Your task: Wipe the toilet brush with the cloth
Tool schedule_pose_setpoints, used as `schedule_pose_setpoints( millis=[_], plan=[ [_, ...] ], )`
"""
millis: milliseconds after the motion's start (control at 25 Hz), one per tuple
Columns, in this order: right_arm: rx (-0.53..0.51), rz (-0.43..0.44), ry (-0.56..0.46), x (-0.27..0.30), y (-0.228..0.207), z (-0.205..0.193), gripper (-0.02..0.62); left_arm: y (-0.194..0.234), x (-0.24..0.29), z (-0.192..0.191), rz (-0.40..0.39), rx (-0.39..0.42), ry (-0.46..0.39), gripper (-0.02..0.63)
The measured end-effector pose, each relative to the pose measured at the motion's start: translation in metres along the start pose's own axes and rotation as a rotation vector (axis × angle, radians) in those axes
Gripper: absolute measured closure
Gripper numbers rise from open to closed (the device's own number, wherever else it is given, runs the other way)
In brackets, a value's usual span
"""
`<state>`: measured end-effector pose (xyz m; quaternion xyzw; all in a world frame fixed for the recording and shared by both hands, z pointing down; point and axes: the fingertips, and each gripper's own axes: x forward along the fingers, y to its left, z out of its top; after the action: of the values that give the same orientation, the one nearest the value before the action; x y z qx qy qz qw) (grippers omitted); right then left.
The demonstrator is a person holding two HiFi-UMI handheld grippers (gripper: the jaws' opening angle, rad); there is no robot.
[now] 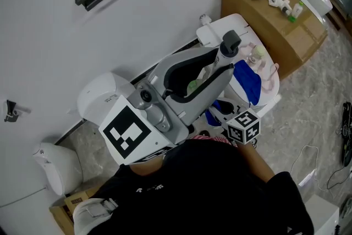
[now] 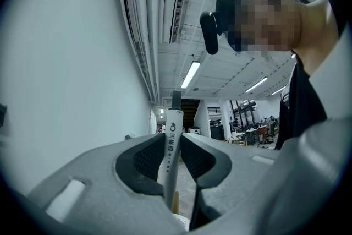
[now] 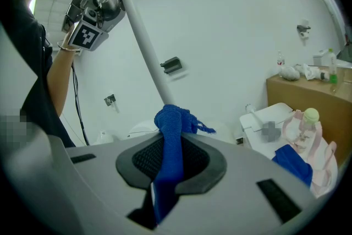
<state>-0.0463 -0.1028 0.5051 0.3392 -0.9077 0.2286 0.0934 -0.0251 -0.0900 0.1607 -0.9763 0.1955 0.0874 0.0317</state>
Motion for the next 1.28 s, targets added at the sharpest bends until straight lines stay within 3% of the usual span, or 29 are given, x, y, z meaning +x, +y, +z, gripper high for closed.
schedule_pose_setpoints(
  millis=[760, 1280],
  plan=[
    [0.006, -0.036, -0.005, -0.015, -0.012, 0.000, 0.532, 0.014, -0.007, -0.004, 0.043, 0.006, -0.014, 0.515],
    [-0.029, -0.086, -0.229, -0.060, -0.016, 0.079, 0.532, 0.017, -0.008, -0.009, 0.028, -0.021, -0.011, 0.515]
  ],
)
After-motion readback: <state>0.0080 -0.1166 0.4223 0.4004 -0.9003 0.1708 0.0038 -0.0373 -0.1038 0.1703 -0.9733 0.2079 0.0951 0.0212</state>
